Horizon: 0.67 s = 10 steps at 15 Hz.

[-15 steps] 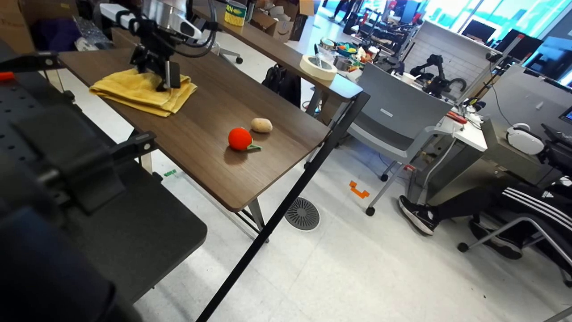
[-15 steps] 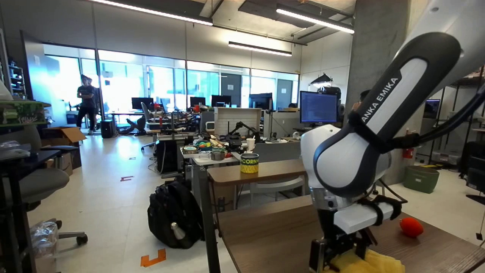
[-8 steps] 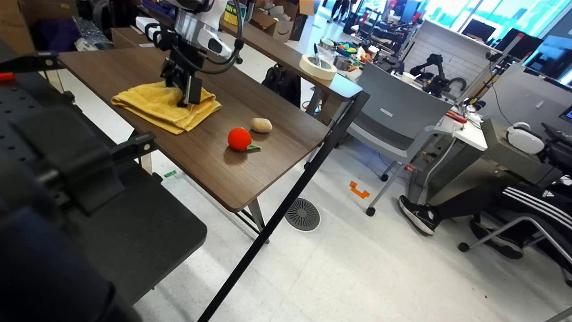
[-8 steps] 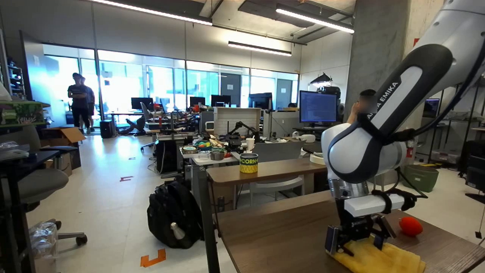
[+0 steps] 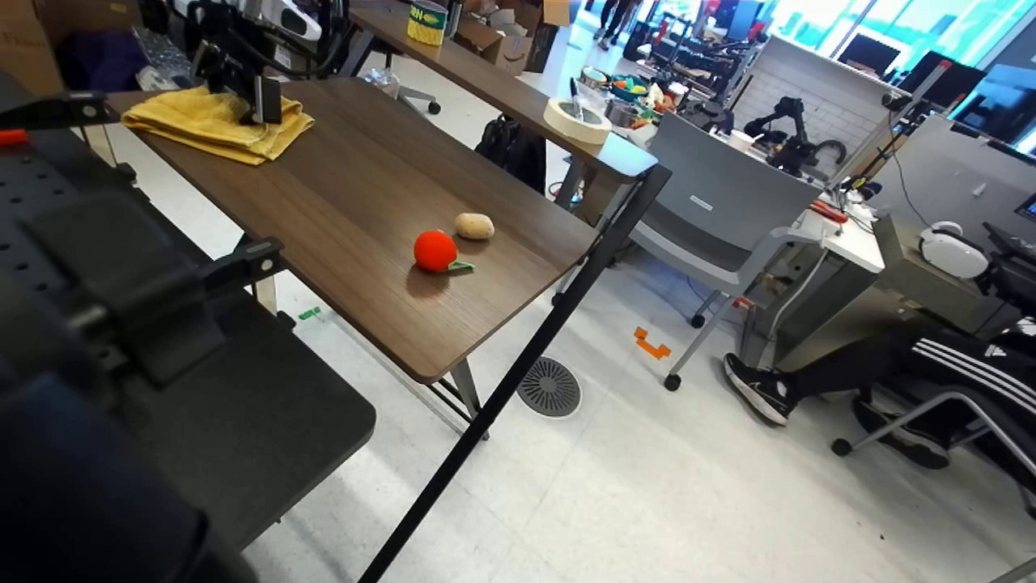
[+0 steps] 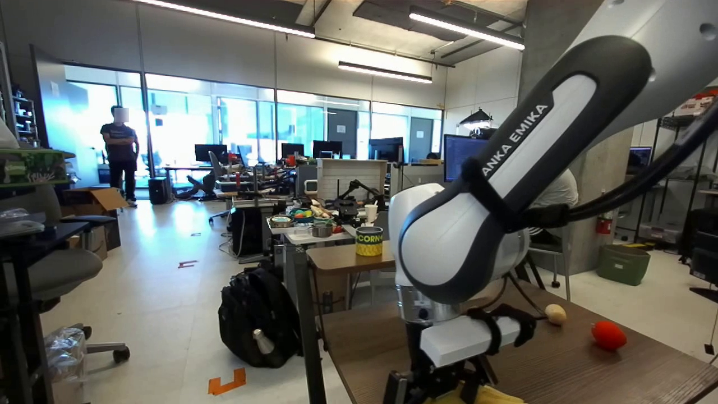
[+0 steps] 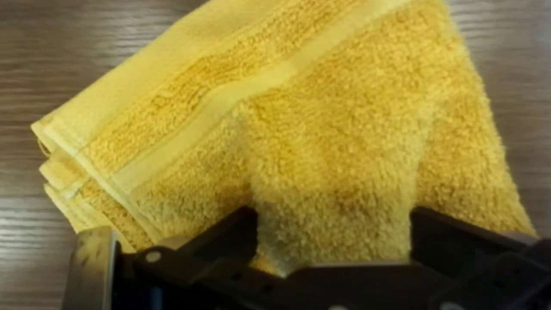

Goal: Move the potato to the left, wipe the table with the yellow towel, move the red plush toy to the left, wipe the right side of the table with the towel, move the potato and red toy to the right, wipe the left side of the table

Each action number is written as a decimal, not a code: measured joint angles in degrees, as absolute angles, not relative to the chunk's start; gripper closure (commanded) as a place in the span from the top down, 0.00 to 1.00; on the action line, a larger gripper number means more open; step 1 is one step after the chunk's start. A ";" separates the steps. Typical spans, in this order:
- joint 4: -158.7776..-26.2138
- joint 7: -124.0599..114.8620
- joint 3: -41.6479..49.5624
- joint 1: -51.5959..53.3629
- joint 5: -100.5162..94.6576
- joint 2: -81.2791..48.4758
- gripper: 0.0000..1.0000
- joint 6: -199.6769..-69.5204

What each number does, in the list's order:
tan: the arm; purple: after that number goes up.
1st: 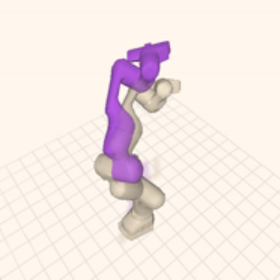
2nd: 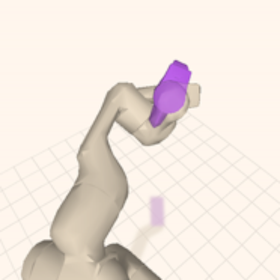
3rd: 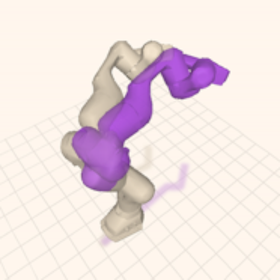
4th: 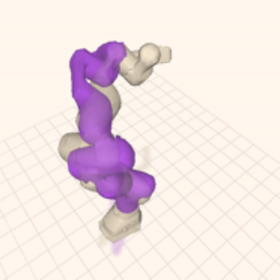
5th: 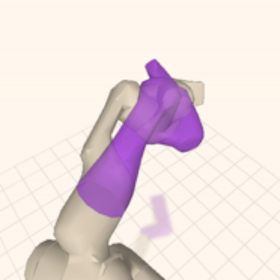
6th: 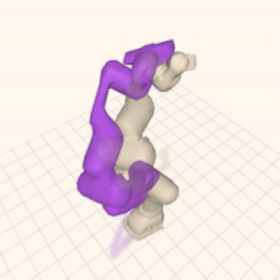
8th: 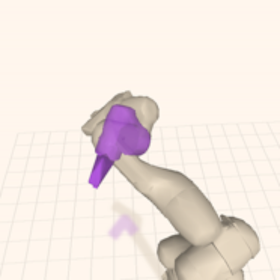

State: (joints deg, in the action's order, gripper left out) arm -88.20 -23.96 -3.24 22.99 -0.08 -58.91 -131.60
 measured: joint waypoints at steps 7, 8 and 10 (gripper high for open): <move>-77.49 -29.89 3.39 19.24 0.70 -62.16 1.00 -131.68; -76.86 -30.08 3.80 16.98 1.34 -62.17 1.00 -131.69; -75.96 -30.21 4.02 12.50 2.87 -62.31 1.00 -131.69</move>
State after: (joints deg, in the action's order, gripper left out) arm -75.96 -30.21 4.02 12.50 2.87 -62.31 -131.69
